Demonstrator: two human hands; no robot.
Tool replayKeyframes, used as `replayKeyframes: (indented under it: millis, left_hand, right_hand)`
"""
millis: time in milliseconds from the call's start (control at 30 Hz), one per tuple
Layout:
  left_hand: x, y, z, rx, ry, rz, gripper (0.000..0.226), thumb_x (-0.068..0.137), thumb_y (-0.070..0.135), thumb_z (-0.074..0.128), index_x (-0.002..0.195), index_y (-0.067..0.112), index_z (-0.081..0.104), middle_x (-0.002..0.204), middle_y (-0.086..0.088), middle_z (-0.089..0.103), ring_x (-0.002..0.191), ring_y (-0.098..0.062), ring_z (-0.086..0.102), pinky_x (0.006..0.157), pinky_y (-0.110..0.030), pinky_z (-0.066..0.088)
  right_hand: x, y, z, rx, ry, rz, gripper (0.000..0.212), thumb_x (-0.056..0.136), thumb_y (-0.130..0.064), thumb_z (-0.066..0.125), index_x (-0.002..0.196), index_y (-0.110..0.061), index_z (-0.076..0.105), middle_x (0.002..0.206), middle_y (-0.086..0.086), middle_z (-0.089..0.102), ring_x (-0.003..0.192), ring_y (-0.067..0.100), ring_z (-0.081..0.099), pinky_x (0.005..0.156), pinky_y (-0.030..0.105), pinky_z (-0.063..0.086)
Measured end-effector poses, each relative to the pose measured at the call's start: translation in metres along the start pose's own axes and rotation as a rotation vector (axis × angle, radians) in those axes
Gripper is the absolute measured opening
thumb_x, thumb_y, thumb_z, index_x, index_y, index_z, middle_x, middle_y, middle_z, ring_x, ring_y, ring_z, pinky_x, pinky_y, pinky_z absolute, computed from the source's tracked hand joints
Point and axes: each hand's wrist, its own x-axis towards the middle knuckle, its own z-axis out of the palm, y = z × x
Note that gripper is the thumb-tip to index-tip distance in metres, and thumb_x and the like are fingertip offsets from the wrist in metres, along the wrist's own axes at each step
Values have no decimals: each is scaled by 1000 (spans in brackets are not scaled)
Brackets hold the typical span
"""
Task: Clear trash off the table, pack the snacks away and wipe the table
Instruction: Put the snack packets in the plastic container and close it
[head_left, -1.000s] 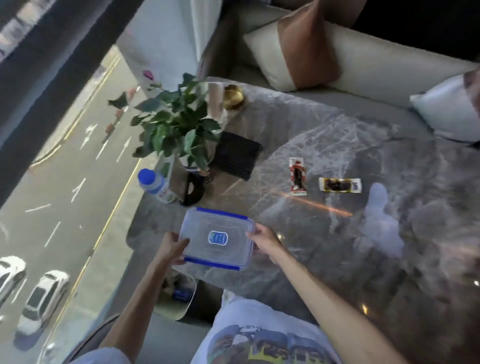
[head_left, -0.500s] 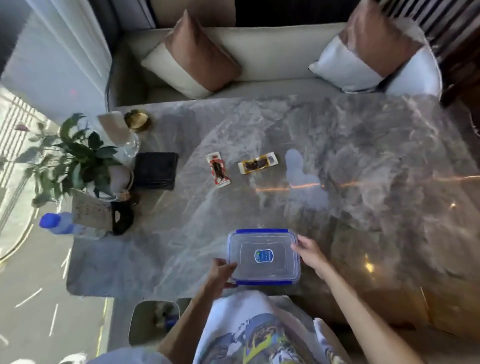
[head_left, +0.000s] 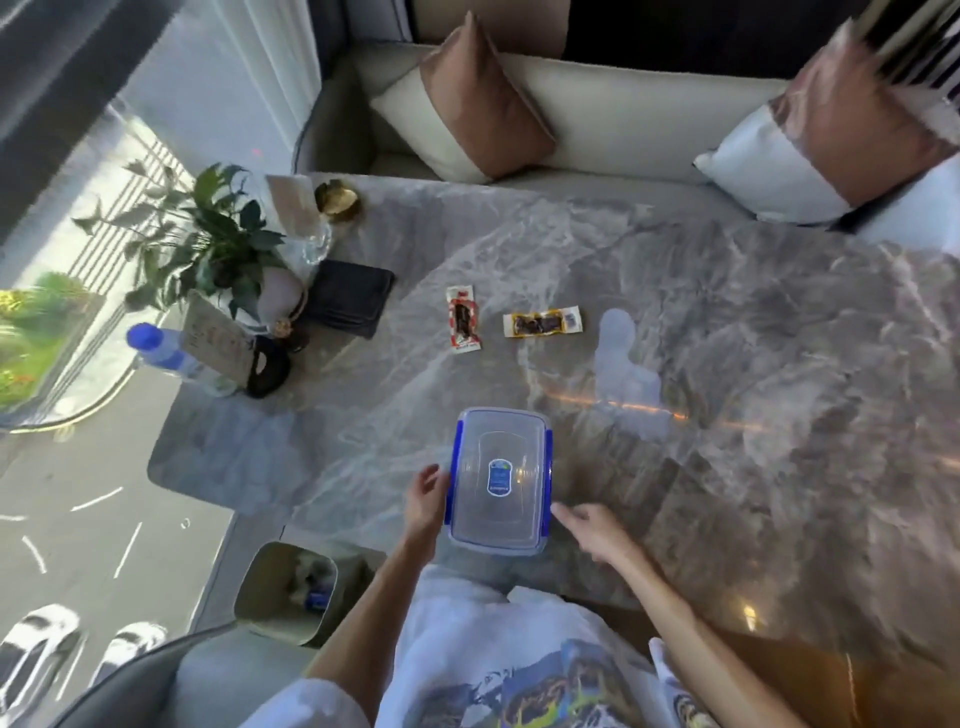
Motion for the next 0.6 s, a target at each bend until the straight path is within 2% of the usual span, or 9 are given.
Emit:
replayKeyframes:
  millis: [67,133,167,233,300,367,433,500,600]
  left_hand:
    - [-1,-7,0,20,-83,-6,37,100,17,51,131,-2,51,117,-19,64,89,-20,63,68,-24,54]
    - [0,-9,-1,30,-108,1,32,99,16,52,125,-3,56,104,-14,67,80,-16,64,63,-21,54]
    - [1,-9,-1,27,-110,3,30,99,14,53,122,-3,58,100,-13,67,78,-16,64,62,-21,55]
    - [5,-6,-1,12,-123,3,27,97,13,56,116,-4,61,97,-14,68,75,-17,65,59,-21,56]
    - [10,-6,-4,6,-145,6,24,96,11,58,114,-4,63,94,-14,70,74,-18,66,59,-21,57]
    - [12,-8,-4,-34,-176,14,22,97,8,54,114,0,65,90,-11,72,73,-17,68,63,-24,59]
    - [11,-13,0,-93,-131,23,21,98,6,51,111,9,67,82,-3,74,69,-12,68,65,-25,59]
    - [10,-15,5,-105,-42,37,24,98,4,48,109,10,69,76,2,73,67,-10,65,65,-25,56]
    - [11,-19,12,-72,-9,73,27,99,4,43,101,4,70,84,-12,70,75,-20,61,74,-34,52]
  right_hand:
    - [9,-18,-3,329,78,-97,43,97,-31,56,126,1,59,113,13,67,86,14,61,71,18,48]
    - [13,-34,-2,544,32,-109,42,97,-22,58,132,1,54,127,14,62,104,20,62,85,25,48]
    - [14,-38,2,583,2,-89,45,96,-22,60,135,-1,52,129,13,61,104,19,62,82,26,48]
    - [15,-42,12,626,2,-47,47,93,-24,64,136,-6,51,124,10,63,88,9,60,67,22,43]
    - [16,-40,22,742,56,-16,47,91,-24,67,133,-9,55,123,6,65,85,8,60,72,27,44]
    - [17,-38,32,916,103,15,47,90,-20,67,133,-6,55,126,10,65,98,19,65,90,36,48]
    - [19,-38,39,1022,163,61,47,92,-17,66,135,-4,54,129,16,64,112,28,63,101,43,49]
    - [23,-38,46,1063,219,91,44,93,-17,63,135,-4,55,127,17,65,113,31,64,101,46,50]
    - [26,-41,53,1054,288,96,39,96,-17,59,132,-3,57,125,18,66,108,31,66,99,46,51]
